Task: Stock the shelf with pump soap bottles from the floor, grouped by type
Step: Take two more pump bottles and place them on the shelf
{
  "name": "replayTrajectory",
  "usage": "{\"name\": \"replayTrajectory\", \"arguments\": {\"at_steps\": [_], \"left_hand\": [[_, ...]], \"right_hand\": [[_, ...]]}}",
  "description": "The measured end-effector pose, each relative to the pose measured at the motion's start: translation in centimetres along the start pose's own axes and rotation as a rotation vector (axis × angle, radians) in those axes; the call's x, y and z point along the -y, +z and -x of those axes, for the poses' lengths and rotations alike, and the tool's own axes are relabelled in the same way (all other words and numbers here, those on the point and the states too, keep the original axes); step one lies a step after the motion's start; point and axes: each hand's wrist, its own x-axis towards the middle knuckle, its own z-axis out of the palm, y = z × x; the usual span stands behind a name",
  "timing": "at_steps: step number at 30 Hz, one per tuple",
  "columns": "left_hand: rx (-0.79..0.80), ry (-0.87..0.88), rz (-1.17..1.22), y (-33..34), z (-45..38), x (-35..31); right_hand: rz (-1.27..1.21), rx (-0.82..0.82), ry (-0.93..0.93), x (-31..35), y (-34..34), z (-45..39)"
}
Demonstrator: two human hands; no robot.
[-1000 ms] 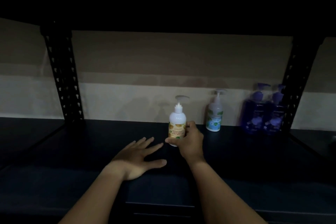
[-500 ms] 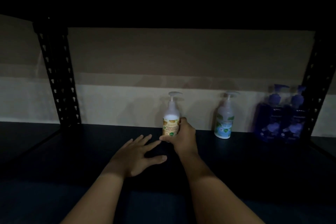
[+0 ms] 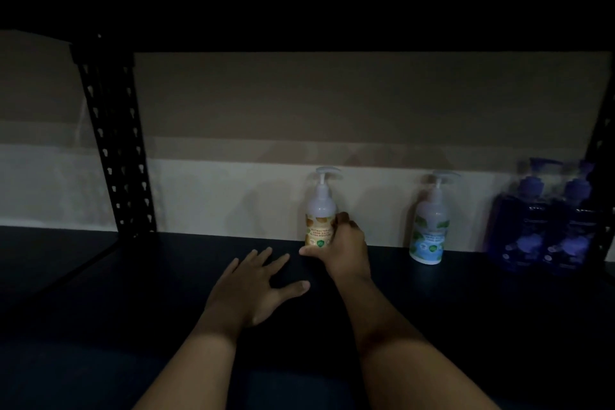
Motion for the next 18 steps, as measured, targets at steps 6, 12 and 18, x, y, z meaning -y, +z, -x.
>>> {"name": "replayTrajectory", "arguments": {"at_steps": [6,12,18], "left_hand": [[-0.001,-0.043,-0.014,-0.1,-0.1,0.2],[0.002,-0.059,-0.024,-0.1,0.0,0.2],[0.008,-0.069,-0.038,-0.2,0.1,0.1]], "right_hand": [[0.03,0.01,0.015,0.3,0.1,-0.2],[-0.021,0.044,0.048,0.3,0.5,0.1],[-0.037,0.032,0.042,-0.6,0.9,0.0]]}}
